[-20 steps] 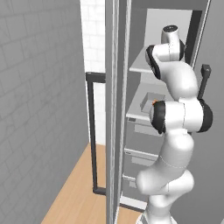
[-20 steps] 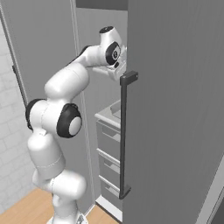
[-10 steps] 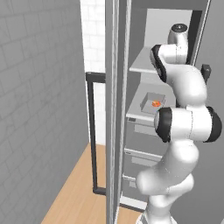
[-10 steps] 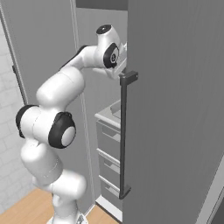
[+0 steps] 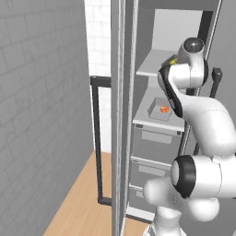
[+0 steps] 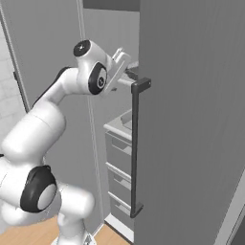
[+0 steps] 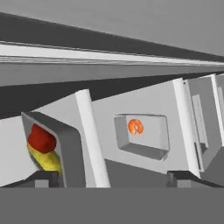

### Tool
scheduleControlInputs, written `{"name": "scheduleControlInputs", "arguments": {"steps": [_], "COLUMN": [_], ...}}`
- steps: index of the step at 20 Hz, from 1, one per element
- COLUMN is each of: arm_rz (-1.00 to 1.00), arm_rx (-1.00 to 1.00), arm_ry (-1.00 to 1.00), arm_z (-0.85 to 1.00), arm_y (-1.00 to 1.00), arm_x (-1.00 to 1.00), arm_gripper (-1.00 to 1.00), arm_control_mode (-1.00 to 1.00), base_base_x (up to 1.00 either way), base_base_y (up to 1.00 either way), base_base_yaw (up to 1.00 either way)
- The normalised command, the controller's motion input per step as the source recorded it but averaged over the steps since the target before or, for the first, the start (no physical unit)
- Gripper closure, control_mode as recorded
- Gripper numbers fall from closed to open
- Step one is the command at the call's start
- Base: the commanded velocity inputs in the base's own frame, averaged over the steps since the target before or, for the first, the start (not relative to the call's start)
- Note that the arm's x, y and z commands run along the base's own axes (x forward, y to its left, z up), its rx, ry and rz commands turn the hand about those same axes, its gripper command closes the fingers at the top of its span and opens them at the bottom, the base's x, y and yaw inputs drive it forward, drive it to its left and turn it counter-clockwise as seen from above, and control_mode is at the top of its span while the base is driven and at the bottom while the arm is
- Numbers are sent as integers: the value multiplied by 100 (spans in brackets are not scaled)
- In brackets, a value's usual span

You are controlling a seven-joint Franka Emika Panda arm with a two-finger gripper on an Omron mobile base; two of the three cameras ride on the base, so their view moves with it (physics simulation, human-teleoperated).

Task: Take the meat container that has the shrimp and place it on the second highest rack of the freezer. Then take the vegetable container that has the bell pepper and cucumber and place it on the highest rack of the freezer.

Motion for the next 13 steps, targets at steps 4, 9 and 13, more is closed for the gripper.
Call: {"name": "scheduleControlInputs", "arguments": {"steps": [4,9,13], "arm_rz": [0,3,6], "arm_rx": [-1,0,0], "arm_ry": [-6,-16,-15], "arm_z": [15,-2,-9], "arm_y": [34,0,0], "arm_x": [-100,-100,-100], "arm_gripper": [-100,-100,-100], "arm_control_mode": [-100,-100,-100], "base_base_x": [0,0,0], "base_base_y": [0,0,0], "base_base_yaw": [0,0,0]}}
